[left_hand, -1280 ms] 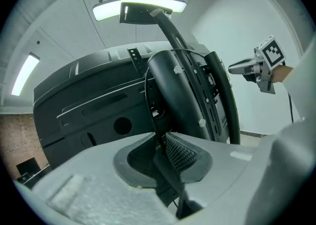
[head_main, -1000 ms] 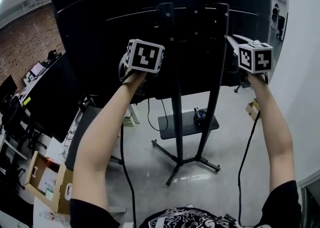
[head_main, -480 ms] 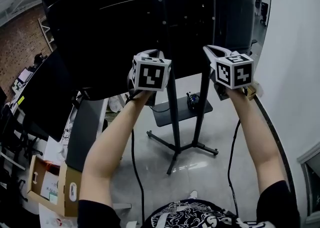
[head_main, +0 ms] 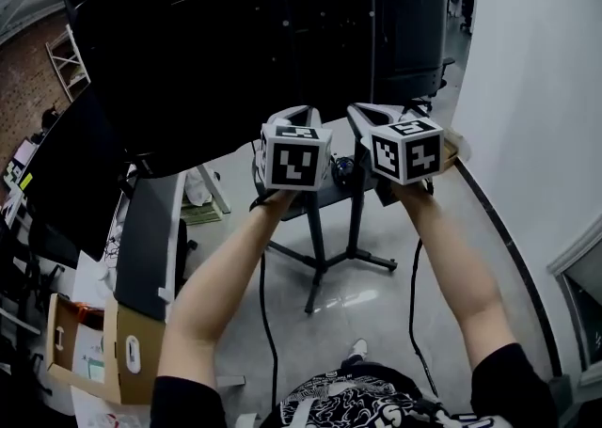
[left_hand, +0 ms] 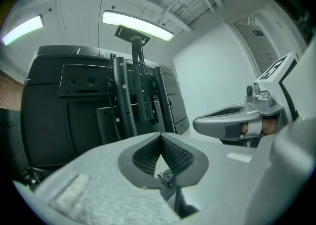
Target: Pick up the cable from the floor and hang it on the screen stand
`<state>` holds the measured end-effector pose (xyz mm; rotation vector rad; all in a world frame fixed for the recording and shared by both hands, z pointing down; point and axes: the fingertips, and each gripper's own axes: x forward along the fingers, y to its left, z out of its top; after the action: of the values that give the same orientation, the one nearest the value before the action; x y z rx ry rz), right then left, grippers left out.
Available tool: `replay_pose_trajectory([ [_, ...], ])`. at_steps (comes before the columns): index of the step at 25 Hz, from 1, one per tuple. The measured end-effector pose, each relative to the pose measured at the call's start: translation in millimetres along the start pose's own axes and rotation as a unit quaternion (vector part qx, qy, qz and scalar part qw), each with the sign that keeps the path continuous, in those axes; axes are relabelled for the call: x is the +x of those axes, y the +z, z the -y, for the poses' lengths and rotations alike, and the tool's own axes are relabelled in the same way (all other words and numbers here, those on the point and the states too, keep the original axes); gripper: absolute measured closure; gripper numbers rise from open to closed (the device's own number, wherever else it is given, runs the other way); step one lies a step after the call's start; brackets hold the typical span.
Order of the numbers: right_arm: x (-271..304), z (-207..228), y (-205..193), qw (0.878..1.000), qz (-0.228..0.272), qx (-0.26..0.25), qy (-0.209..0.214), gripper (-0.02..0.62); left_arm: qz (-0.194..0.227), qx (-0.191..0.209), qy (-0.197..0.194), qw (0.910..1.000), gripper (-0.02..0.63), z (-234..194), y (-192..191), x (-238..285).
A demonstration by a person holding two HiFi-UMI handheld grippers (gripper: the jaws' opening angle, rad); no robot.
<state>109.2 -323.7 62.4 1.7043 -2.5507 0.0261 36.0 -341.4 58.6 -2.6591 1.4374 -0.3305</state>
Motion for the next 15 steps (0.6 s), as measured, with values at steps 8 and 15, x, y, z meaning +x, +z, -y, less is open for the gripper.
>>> replay_pose_trajectory([
  [8, -44.1, -13.2, -22.0, 1.0, -0.014, 0.009, -0.017, 0.591, 0.002, -0.018, -0.031, 0.9994, 0.604, 43.7, -18.7, -27.2],
  [15, -64.2, -29.3, -29.7, 1.0, -0.024, 0.007, -0.018, 0.591, 0.001, -0.024, -0.037, 0.999, 0.604, 59.9, -29.0, -46.6],
])
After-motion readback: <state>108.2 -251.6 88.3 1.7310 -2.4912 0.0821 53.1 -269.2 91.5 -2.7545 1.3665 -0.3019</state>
